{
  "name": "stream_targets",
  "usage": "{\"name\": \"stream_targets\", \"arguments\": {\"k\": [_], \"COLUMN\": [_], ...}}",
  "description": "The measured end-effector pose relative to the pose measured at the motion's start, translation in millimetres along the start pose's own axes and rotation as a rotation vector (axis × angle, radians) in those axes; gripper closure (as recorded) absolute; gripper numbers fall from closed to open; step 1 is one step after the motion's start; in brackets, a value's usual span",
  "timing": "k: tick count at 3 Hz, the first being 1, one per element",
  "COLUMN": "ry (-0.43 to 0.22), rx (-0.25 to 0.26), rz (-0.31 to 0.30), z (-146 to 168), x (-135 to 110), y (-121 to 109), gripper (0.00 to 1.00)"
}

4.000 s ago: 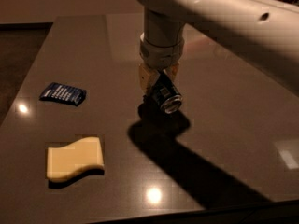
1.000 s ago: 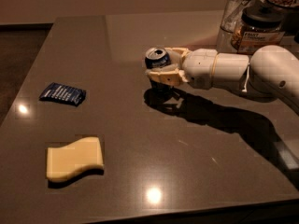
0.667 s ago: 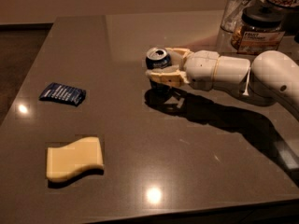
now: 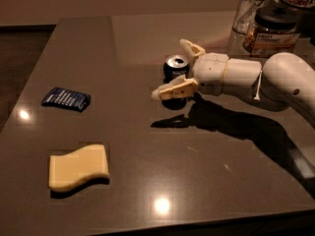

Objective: Place pepsi can upright

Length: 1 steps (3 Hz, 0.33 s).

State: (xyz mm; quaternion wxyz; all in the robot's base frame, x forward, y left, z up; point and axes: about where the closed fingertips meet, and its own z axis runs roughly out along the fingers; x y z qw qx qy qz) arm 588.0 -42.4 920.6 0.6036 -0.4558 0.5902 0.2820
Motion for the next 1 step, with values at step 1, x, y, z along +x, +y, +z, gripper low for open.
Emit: {"name": "stream_targets", "arguments": {"k": [1], "ry": [0.0], "rx": [0.0], "rz": [0.0], "z": [0.0], "x": [0.0], "y": [0.0], "gripper": [0.0]}}
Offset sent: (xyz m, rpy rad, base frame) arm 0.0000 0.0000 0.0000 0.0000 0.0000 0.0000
